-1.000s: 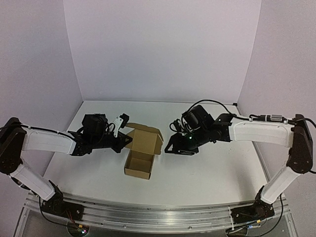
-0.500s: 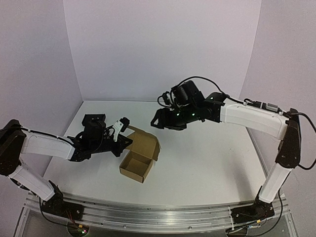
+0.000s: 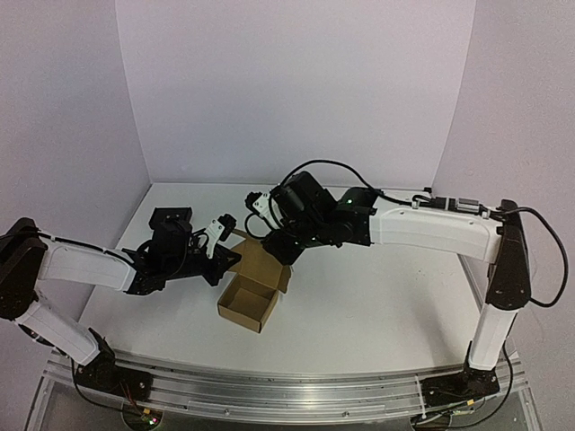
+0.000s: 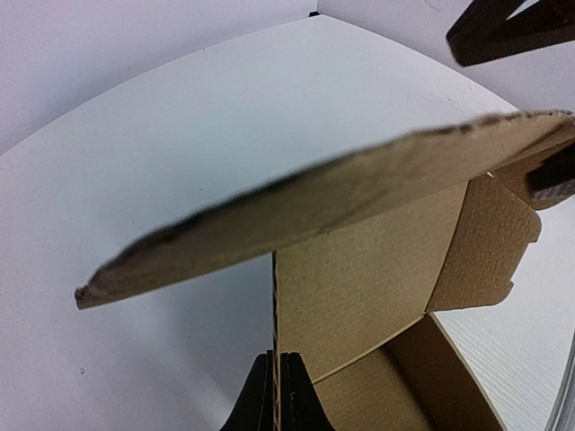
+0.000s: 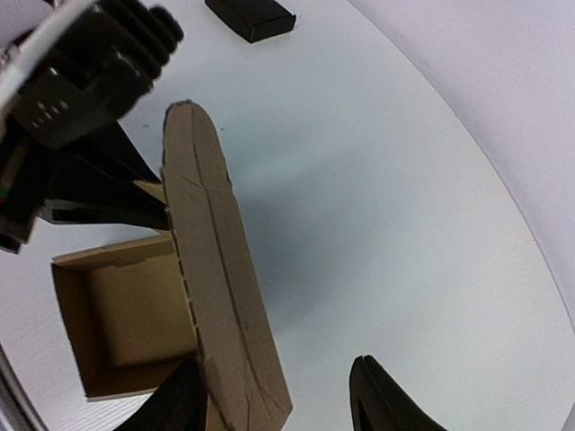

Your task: Fold the paper box

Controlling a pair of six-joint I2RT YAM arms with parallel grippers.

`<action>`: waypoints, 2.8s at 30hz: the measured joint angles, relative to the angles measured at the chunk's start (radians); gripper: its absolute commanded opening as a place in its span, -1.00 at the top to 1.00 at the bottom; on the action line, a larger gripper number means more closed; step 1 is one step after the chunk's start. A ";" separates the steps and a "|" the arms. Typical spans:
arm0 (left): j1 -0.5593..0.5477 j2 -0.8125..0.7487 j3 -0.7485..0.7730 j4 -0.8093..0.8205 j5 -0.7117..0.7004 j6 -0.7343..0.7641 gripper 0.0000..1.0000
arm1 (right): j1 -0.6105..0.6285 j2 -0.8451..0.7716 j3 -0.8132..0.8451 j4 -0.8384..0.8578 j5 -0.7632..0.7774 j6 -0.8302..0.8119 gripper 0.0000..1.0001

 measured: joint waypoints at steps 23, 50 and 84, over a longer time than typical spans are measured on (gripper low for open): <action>0.022 -0.085 0.193 -0.479 0.216 -0.101 -0.21 | 0.036 0.038 -0.033 0.007 0.070 -0.197 0.93; 0.121 -0.296 0.256 -0.550 0.495 0.858 -0.67 | 0.095 -0.040 -0.113 0.089 0.190 -0.505 0.98; 0.161 -0.017 0.336 -0.369 0.532 0.878 0.05 | 0.094 -0.174 -0.323 0.320 0.165 -0.480 0.98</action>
